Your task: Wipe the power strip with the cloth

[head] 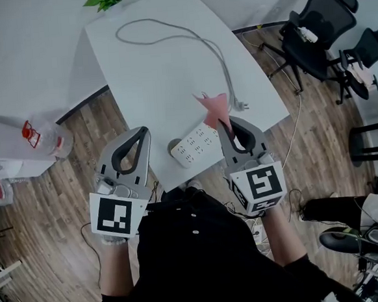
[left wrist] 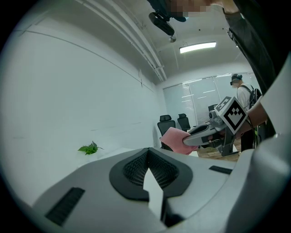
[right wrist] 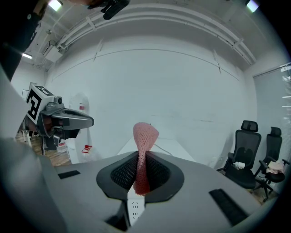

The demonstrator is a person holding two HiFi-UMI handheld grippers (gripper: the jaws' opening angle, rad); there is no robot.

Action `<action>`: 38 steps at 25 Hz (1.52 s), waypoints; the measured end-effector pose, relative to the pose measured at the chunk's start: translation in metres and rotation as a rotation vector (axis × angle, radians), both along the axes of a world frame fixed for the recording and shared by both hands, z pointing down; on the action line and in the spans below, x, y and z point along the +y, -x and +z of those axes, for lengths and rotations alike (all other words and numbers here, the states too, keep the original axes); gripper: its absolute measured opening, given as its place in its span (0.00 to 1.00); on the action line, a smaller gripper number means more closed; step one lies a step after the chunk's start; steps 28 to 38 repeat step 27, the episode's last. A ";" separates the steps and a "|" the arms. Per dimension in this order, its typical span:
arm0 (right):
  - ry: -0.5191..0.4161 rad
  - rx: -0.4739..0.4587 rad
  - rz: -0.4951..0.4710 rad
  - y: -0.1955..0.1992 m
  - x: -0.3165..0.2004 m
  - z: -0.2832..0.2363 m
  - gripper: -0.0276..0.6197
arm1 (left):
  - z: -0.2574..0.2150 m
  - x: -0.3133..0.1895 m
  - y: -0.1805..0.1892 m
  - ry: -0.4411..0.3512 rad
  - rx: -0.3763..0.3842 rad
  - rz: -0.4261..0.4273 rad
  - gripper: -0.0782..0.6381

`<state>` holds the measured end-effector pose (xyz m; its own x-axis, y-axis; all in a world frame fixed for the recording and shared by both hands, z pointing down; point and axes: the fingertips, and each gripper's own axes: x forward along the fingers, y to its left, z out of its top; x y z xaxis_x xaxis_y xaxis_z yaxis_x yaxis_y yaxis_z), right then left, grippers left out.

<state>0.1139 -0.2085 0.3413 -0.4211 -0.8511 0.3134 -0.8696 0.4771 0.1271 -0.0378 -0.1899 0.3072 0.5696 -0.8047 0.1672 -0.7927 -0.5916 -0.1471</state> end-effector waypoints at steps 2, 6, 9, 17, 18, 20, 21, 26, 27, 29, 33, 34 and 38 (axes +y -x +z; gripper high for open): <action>0.000 0.000 -0.001 0.001 0.000 0.000 0.13 | 0.000 0.000 0.001 0.000 0.001 -0.002 0.12; 0.002 -0.001 -0.004 0.003 0.000 0.000 0.13 | -0.002 -0.002 0.003 -0.005 0.002 -0.008 0.12; 0.004 0.000 -0.009 0.006 0.000 0.000 0.13 | -0.003 -0.002 0.005 -0.008 -0.001 -0.011 0.12; 0.016 -0.004 -0.021 0.014 -0.002 0.004 0.13 | -0.001 -0.001 0.010 -0.004 -0.002 -0.018 0.12; 0.016 -0.003 -0.025 0.014 -0.002 0.005 0.13 | -0.001 -0.001 0.010 -0.003 -0.003 -0.018 0.12; 0.017 -0.003 -0.030 0.016 -0.002 0.005 0.13 | 0.000 0.000 0.010 -0.003 -0.004 -0.018 0.12; 0.018 -0.003 -0.031 0.016 -0.001 0.005 0.13 | 0.000 0.000 0.010 -0.002 -0.003 -0.018 0.12; 0.021 0.000 -0.035 0.019 -0.003 0.004 0.13 | -0.002 -0.002 0.012 -0.002 -0.002 -0.018 0.12; 0.021 0.000 -0.035 0.020 -0.003 0.004 0.13 | -0.002 -0.003 0.012 -0.004 -0.001 -0.018 0.12; 0.021 0.000 -0.035 0.020 -0.003 0.004 0.13 | -0.002 -0.003 0.012 -0.004 -0.001 -0.018 0.12; 0.021 0.000 -0.035 0.020 -0.003 0.004 0.13 | -0.002 -0.003 0.012 -0.004 -0.001 -0.018 0.12; 0.021 0.000 -0.035 0.020 -0.003 0.004 0.13 | -0.002 -0.003 0.012 -0.004 -0.001 -0.018 0.12; 0.021 0.000 -0.035 0.020 -0.003 0.004 0.13 | -0.002 -0.003 0.012 -0.004 -0.001 -0.018 0.12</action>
